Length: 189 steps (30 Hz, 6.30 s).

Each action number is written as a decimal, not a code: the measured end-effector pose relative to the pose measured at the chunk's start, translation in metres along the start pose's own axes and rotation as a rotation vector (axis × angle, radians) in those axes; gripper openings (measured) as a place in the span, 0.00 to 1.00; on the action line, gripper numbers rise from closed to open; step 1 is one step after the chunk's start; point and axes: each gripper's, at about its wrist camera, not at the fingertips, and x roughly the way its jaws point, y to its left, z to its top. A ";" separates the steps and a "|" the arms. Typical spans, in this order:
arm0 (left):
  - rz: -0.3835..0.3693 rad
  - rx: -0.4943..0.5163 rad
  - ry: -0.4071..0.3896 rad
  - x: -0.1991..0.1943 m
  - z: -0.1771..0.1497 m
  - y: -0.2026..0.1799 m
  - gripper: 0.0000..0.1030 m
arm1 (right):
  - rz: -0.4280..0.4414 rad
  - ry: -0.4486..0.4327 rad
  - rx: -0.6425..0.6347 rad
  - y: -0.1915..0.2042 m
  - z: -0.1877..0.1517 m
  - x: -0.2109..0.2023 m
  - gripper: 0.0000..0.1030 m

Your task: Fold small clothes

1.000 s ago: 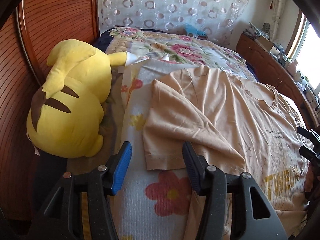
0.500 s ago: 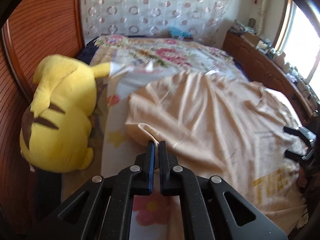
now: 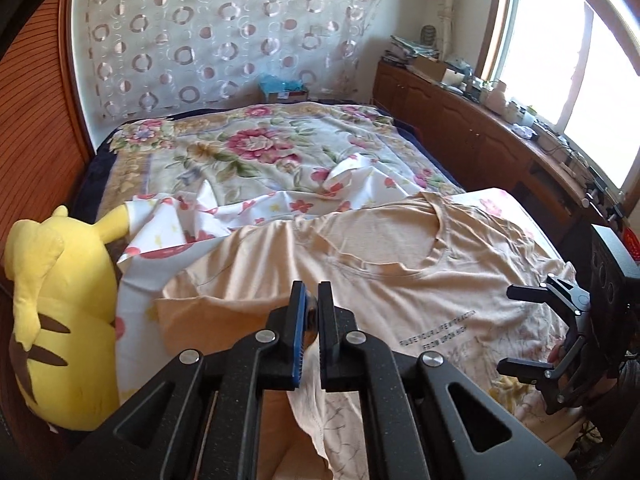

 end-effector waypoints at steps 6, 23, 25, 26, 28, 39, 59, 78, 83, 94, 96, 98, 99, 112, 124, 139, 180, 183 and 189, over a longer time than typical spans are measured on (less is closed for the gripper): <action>-0.005 -0.018 -0.018 -0.009 0.001 0.002 0.36 | -0.006 0.005 0.003 0.004 -0.002 0.000 1.00; 0.252 -0.128 0.097 -0.010 -0.097 0.075 0.36 | 0.079 0.009 -0.101 0.033 0.019 0.003 0.72; 0.261 -0.143 0.107 -0.011 -0.104 0.080 0.36 | 0.104 0.018 -0.118 0.041 0.021 0.007 0.68; 0.263 -0.147 0.111 -0.011 -0.107 0.081 0.36 | 0.114 0.022 -0.125 0.045 0.022 0.010 0.64; 0.265 -0.155 0.111 -0.014 -0.112 0.081 0.36 | 0.142 0.028 -0.145 0.055 0.025 0.014 0.59; 0.280 -0.208 0.054 -0.050 -0.128 0.091 0.36 | 0.324 0.103 -0.307 0.124 0.033 0.056 0.36; 0.259 -0.211 0.029 -0.061 -0.138 0.080 0.36 | 0.295 0.161 -0.457 0.128 0.034 0.081 0.03; 0.168 -0.091 0.019 -0.038 -0.122 0.005 0.36 | 0.016 0.074 -0.235 0.017 0.004 -0.021 0.38; 0.156 -0.037 0.019 -0.032 -0.124 -0.023 0.36 | -0.115 0.049 -0.131 -0.029 -0.033 -0.063 0.38; 0.170 0.015 0.087 -0.007 -0.132 -0.052 0.37 | -0.243 0.004 0.058 -0.059 -0.106 -0.140 0.38; 0.166 0.008 0.094 -0.004 -0.134 -0.051 0.38 | -0.260 -0.003 0.082 -0.063 -0.116 -0.153 0.39; 0.161 0.004 0.085 -0.004 -0.135 -0.051 0.40 | -0.263 -0.005 0.099 -0.070 -0.124 -0.165 0.40; 0.162 0.005 0.084 -0.004 -0.135 -0.052 0.40 | -0.270 -0.002 0.108 -0.072 -0.129 -0.169 0.40; 0.161 0.012 0.059 -0.003 -0.138 -0.059 0.48 | -0.370 -0.037 0.238 -0.113 -0.137 -0.216 0.42; 0.159 0.011 0.059 -0.003 -0.138 -0.059 0.48 | -0.398 0.017 0.250 -0.118 -0.121 -0.199 0.42; 0.162 0.012 0.059 -0.002 -0.138 -0.059 0.48 | -0.411 -0.056 0.170 -0.132 -0.108 -0.233 0.01; 0.062 -0.038 -0.194 -0.091 -0.151 -0.103 0.48 | -0.259 -0.032 0.059 -0.055 -0.058 -0.192 0.37; 0.062 -0.033 -0.181 -0.088 -0.153 -0.106 0.48 | -0.250 0.006 0.077 -0.057 -0.058 -0.179 0.37; 0.059 -0.032 -0.168 -0.084 -0.158 -0.108 0.48 | -0.234 0.017 0.061 -0.052 -0.066 -0.179 0.31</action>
